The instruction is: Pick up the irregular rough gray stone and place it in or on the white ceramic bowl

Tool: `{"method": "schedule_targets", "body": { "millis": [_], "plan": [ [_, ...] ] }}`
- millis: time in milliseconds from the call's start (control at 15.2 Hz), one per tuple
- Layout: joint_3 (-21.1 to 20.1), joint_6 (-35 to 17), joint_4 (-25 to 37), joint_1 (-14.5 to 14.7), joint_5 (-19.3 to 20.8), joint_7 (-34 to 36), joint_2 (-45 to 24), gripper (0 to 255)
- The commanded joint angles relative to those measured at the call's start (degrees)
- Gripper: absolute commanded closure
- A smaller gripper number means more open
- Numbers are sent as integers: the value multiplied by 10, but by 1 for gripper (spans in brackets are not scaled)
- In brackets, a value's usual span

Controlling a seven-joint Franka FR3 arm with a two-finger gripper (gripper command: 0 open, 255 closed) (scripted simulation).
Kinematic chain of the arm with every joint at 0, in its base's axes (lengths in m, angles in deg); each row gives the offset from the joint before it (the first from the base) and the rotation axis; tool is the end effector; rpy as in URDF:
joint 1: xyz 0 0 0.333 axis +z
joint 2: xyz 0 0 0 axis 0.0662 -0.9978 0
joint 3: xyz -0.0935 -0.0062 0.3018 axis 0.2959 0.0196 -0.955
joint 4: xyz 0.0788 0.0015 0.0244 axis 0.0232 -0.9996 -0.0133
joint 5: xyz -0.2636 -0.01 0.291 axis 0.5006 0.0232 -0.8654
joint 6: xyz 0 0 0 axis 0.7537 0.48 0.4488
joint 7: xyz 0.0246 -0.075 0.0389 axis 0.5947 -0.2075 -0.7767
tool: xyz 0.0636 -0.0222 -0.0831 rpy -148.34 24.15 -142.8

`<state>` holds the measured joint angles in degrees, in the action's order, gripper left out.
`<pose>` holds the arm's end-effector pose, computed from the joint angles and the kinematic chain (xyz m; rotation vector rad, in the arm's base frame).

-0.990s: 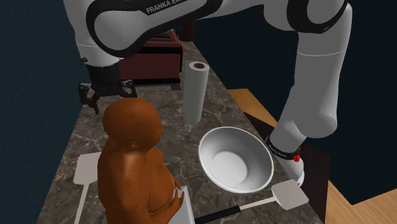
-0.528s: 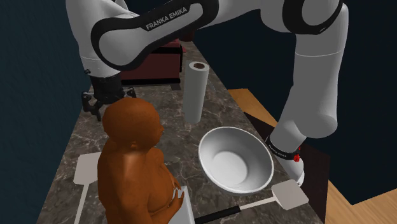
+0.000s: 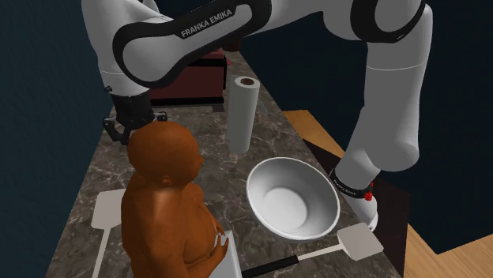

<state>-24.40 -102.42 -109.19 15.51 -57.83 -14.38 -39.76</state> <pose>0.5144 0.4102 0.3871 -2.9917 0.7774 0.0923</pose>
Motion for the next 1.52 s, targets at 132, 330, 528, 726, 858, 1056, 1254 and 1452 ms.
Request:
{"method": "schedule_targets", "body": {
  "millis": [132, 330, 528, 726, 858, 1056, 1254, 1452],
  "plan": [
    [0, 0, 0, 0, 0, 0, 0, 255],
    [0, 0, 0, 0, 0, 0, 0, 255],
    [-1, 13, 8, -1, -2, -1, 5, 255],
    [-2, 33, 22, -1, -5, -1, 12, 255],
    [-3, 47, 31, -1, -7, -2, 16, 255],
    [-4, 68, 47, -1, -9, -2, 22, 255],
    [-5, 89, 65, -1, -11, -2, 26, 255],
    [-6, 111, 84, -1, -12, -2, 29, 255]
  ]
}}
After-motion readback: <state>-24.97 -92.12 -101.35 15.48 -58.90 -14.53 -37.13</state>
